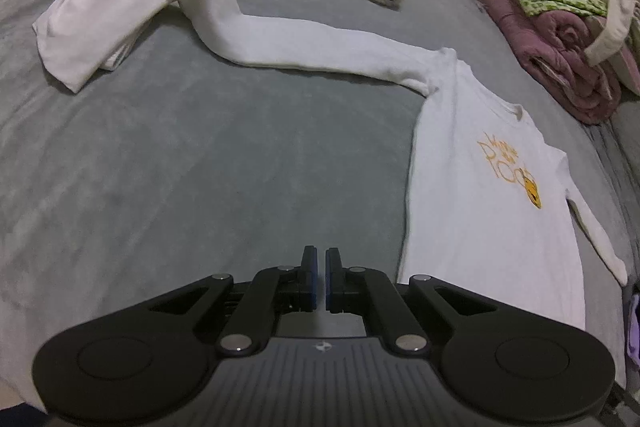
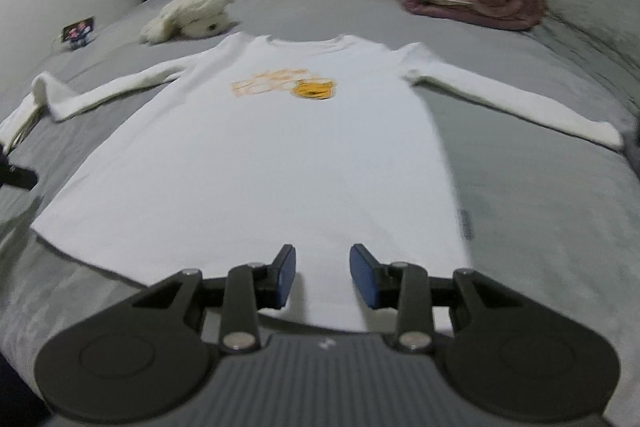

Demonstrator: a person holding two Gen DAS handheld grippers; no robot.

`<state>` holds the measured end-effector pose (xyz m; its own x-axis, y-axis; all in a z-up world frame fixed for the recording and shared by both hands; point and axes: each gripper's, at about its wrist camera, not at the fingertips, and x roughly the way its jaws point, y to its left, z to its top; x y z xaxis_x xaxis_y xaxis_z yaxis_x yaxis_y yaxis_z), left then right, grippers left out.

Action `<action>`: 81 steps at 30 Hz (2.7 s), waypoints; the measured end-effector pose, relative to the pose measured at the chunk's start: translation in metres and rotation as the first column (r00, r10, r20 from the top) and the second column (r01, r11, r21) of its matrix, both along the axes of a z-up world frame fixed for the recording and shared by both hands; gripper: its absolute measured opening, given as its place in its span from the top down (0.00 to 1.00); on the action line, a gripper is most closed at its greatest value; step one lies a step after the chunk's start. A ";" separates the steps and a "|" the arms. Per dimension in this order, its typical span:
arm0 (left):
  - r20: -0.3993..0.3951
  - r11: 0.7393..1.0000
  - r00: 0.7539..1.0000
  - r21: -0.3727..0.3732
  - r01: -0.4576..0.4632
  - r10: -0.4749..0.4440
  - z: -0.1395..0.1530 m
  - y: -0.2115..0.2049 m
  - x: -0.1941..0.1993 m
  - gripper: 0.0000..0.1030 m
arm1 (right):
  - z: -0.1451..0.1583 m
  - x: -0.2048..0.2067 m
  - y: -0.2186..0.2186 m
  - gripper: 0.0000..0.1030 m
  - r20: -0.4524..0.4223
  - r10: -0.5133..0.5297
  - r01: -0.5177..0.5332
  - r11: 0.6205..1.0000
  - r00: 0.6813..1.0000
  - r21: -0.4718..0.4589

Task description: Fold clothes

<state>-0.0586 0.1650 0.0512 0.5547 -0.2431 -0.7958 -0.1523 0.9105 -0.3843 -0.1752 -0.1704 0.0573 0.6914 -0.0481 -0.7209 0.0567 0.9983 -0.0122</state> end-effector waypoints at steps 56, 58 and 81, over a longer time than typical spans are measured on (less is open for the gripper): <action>-0.081 0.871 0.902 -0.238 -0.431 0.424 0.006 0.168 0.068 0.89 | -0.033 0.229 0.328 0.61 -0.015 0.698 -0.605 0.609 0.716 -0.513; -0.059 0.872 0.902 -0.233 -0.430 0.428 0.011 0.169 0.069 0.89 | -0.034 0.237 0.336 0.66 -0.022 0.708 -0.617 0.599 0.706 -0.511; -0.047 0.853 0.880 -0.227 -0.470 0.472 0.016 0.180 0.074 0.88 | 0.011 0.307 0.331 0.80 0.125 0.623 -0.613 0.782 0.772 -0.109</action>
